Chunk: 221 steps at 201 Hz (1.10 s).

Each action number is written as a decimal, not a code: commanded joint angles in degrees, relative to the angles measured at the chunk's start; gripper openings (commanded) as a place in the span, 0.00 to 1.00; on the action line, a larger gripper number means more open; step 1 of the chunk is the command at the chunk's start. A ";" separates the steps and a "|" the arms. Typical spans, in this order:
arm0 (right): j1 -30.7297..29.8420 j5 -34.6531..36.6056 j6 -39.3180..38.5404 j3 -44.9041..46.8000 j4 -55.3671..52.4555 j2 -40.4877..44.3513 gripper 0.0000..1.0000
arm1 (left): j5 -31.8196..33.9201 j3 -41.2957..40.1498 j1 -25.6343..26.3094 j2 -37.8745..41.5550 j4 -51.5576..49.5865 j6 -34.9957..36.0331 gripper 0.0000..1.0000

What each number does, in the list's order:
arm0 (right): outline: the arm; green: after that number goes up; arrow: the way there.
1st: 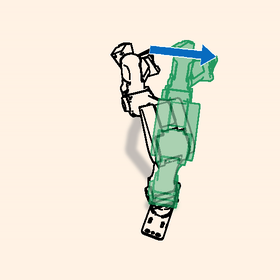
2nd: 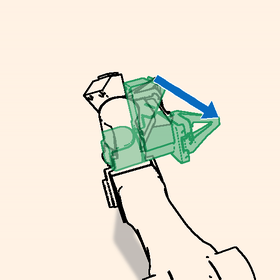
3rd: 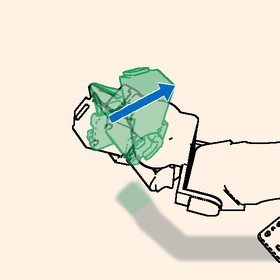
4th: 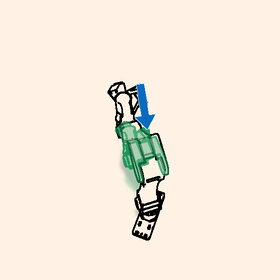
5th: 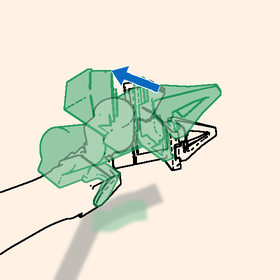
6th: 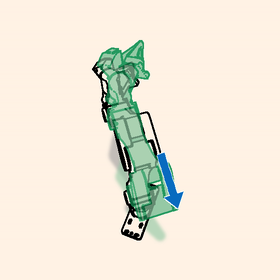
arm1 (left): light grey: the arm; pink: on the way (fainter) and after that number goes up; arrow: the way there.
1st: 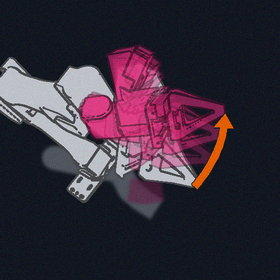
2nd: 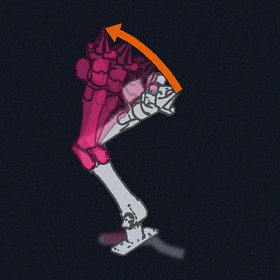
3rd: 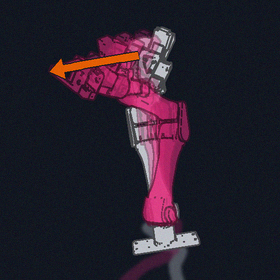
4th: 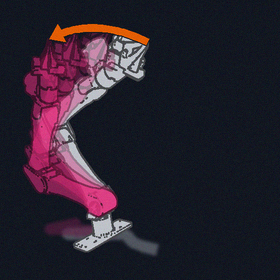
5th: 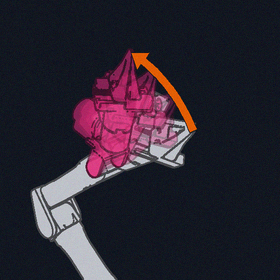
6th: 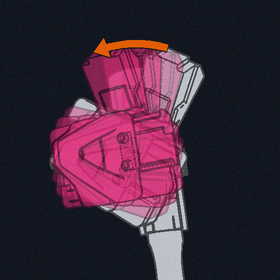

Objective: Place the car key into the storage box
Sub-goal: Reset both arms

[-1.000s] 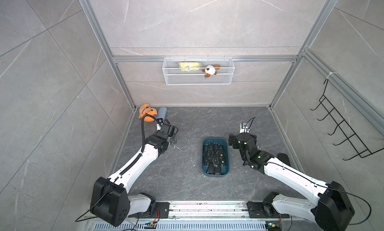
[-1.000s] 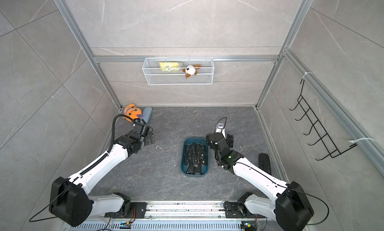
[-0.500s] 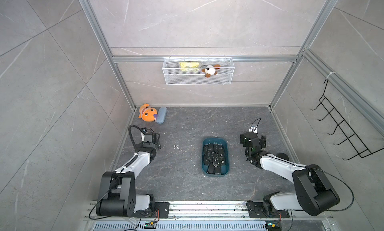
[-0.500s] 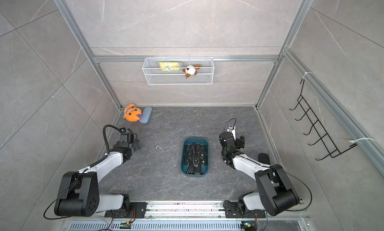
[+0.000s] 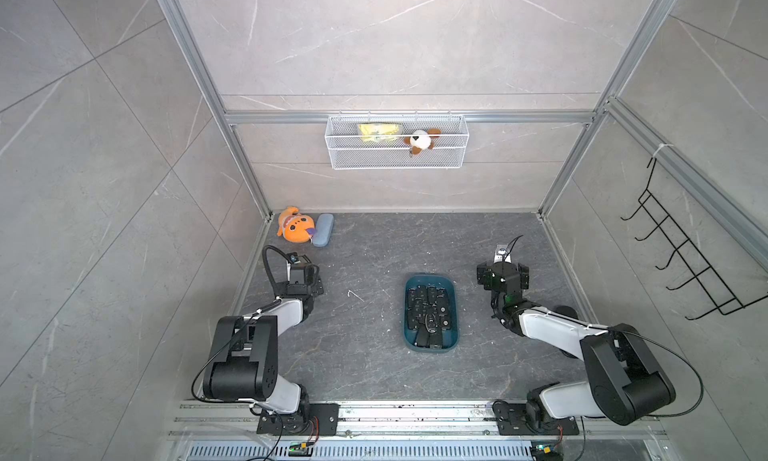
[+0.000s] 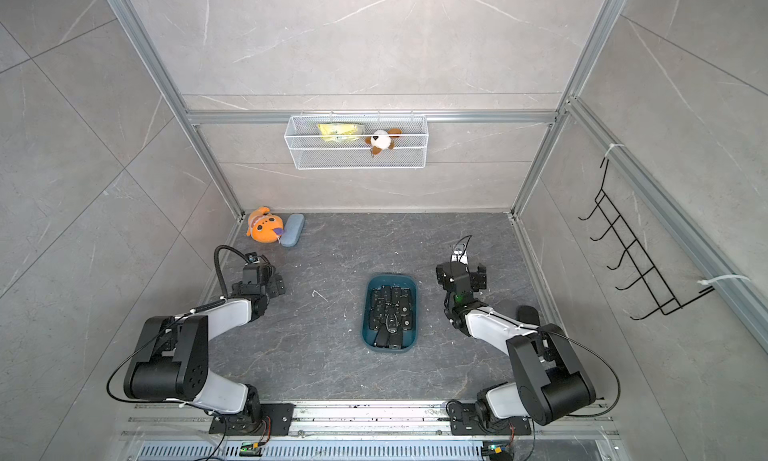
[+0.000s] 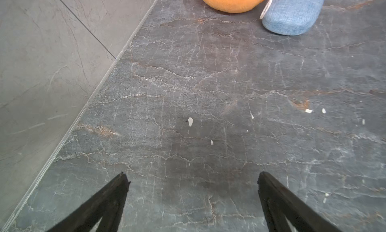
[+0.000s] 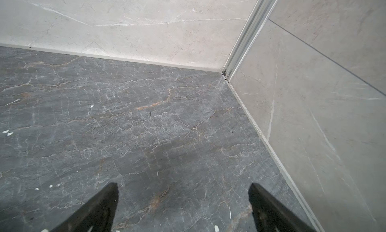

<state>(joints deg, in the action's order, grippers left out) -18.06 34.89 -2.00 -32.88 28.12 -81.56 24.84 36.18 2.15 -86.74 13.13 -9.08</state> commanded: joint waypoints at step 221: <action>8.48 -18.07 1.98 14.23 29.04 -6.97 1.00 | -15.33 -16.16 -2.40 0.66 36.68 8.94 1.00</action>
<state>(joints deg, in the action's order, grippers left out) -9.96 18.31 -0.84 -18.70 54.13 -87.22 11.35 20.16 0.03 -85.76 43.64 -1.69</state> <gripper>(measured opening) 0.997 0.999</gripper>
